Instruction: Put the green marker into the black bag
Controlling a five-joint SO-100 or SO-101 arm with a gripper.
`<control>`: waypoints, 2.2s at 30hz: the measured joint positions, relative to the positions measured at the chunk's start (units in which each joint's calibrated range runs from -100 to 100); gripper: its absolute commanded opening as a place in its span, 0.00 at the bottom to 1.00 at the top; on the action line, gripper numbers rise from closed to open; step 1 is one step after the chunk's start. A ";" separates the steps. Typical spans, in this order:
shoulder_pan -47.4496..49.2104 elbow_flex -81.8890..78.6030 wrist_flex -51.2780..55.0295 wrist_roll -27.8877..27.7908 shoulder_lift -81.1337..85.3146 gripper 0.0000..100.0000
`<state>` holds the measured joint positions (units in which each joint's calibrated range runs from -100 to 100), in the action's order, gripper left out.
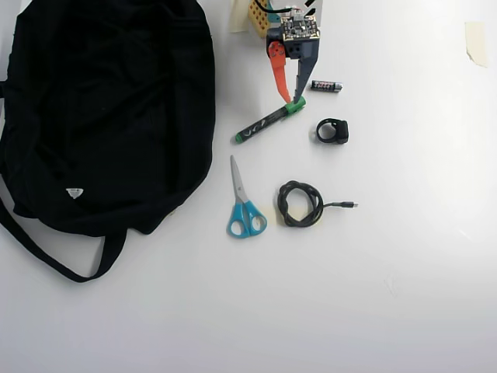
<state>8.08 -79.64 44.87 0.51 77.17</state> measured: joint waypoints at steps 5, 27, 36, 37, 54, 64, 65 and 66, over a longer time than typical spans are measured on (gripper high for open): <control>1.32 7.78 -7.39 0.00 -9.71 0.02; 1.54 40.49 -27.48 0.00 -48.65 0.02; -0.07 54.80 -30.91 0.00 -61.02 0.02; 0.00 55.82 -31.95 0.00 -62.18 0.02; -1.18 59.51 -48.95 0.00 -72.06 0.02; -1.76 63.21 -43.37 0.00 -72.06 0.02; -2.06 63.21 -43.19 0.00 -72.06 0.02; -2.35 63.21 -43.19 0.00 -72.06 0.02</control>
<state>5.73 -16.43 1.67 0.51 5.11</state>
